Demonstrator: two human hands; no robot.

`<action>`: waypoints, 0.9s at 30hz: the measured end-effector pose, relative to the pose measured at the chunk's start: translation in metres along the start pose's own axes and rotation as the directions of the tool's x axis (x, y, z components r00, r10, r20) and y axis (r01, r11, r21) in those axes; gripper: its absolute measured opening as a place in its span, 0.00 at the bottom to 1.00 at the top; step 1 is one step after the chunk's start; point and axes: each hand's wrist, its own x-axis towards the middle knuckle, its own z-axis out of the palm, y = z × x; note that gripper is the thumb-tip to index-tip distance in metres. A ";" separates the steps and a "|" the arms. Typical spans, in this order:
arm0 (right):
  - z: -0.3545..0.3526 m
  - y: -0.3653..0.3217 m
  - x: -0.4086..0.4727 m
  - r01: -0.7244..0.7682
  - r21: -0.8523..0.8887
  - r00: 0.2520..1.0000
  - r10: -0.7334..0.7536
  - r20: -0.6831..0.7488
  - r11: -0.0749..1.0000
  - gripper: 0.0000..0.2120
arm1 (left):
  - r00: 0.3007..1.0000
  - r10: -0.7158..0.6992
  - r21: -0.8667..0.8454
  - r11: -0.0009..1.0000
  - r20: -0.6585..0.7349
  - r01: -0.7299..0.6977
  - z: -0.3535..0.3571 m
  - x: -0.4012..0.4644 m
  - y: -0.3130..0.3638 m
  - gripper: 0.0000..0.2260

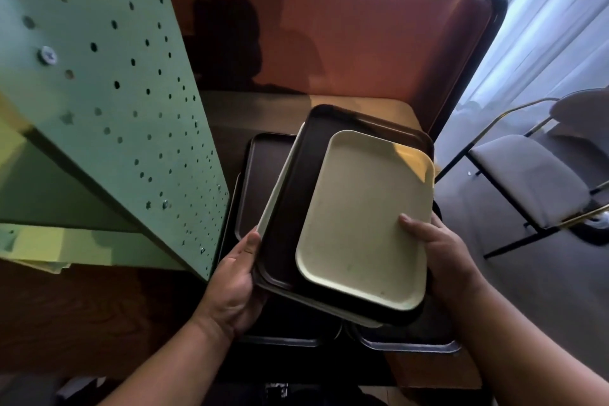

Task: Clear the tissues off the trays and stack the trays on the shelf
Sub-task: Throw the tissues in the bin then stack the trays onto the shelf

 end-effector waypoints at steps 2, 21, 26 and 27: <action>0.001 -0.006 0.006 -0.015 0.025 1.000 0.015 0.004 1.000 0.21 | 0.999 -0.008 -0.041 0.999 0.031 0.010 0.010 0.002 0.004 0.22; -0.009 -0.011 0.025 -0.110 -0.079 0.986 0.119 0.116 0.991 0.26 | 0.992 -0.128 0.510 0.854 0.008 0.106 0.046 0.025 0.026 0.19; -0.012 -0.002 0.039 -0.078 -0.072 0.996 0.081 0.048 0.994 0.28 | 0.978 -0.157 0.395 0.897 -0.137 0.199 0.039 0.046 0.015 0.26; -0.011 -0.003 0.041 -0.069 -0.071 0.997 0.072 0.037 0.995 0.28 | 0.965 -0.074 0.544 0.814 -0.251 0.204 0.029 0.062 0.014 0.26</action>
